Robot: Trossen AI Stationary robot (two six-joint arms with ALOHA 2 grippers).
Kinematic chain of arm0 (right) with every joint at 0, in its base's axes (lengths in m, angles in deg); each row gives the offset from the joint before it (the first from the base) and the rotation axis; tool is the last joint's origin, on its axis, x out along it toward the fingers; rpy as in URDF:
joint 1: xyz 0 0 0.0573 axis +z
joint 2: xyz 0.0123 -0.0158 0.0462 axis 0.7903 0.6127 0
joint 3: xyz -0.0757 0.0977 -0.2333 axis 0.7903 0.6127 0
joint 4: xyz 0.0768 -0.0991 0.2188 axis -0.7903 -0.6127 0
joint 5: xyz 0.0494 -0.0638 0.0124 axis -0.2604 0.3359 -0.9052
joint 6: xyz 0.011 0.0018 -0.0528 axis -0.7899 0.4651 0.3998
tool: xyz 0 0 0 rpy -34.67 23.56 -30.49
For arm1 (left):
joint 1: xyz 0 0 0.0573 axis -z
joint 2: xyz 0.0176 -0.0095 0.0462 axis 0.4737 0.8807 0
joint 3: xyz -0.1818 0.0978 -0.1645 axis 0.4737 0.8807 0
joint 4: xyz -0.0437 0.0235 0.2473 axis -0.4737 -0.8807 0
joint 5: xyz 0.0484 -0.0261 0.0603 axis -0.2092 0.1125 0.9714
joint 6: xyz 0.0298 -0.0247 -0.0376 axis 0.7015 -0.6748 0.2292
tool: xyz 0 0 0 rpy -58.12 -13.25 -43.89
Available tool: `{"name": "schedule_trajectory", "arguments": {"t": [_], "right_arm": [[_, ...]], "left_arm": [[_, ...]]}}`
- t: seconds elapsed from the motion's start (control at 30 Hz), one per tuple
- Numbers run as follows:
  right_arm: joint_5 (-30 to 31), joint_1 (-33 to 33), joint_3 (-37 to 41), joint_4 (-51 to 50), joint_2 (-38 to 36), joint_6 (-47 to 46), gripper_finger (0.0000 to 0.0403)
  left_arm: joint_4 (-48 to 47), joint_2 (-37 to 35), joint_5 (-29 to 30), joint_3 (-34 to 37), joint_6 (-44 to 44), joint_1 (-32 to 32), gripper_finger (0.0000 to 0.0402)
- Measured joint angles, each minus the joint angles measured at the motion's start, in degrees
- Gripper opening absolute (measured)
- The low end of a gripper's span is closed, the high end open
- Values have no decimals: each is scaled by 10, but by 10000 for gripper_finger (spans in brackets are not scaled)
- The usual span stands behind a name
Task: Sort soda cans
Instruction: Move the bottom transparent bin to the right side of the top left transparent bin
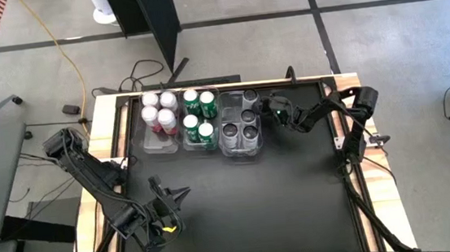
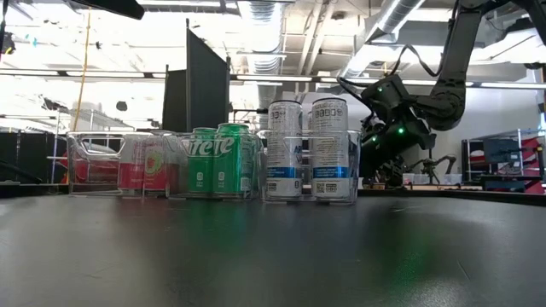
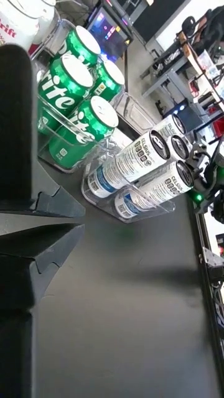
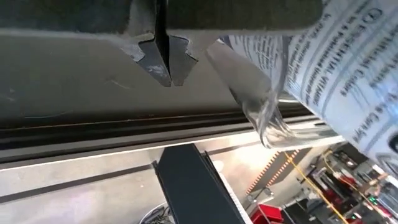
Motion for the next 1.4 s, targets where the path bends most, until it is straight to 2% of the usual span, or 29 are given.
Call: {"name": "schedule_trajectory", "arguments": {"t": [0.33,0.43,0.73,0.87,1.03,1.2,1.3,1.4], "right_arm": [[59,21,1,-21,0,14,0],[107,33,7,-40,-10,8,0],[170,38,109,-44,-124,-2,0],[170,48,158,-52,-174,-4,0],[147,109,204,-48,-215,13,0],[109,180,210,-21,-210,105,0],[58,187,210,15,-198,171,0],[15,182,210,30,-183,195,0]], "left_arm": [[0,0,-1,0,-5,0,22],[0,0,-5,0,-5,0,22],[0,0,-13,0,-10,0,22],[1,0,-13,0,-10,0,22],[2,0,-13,0,-10,0,22],[2,0,-13,0,-9,0,22],[2,0,-13,0,-9,0,22],[2,0,-13,0,-7,0,22]]}}
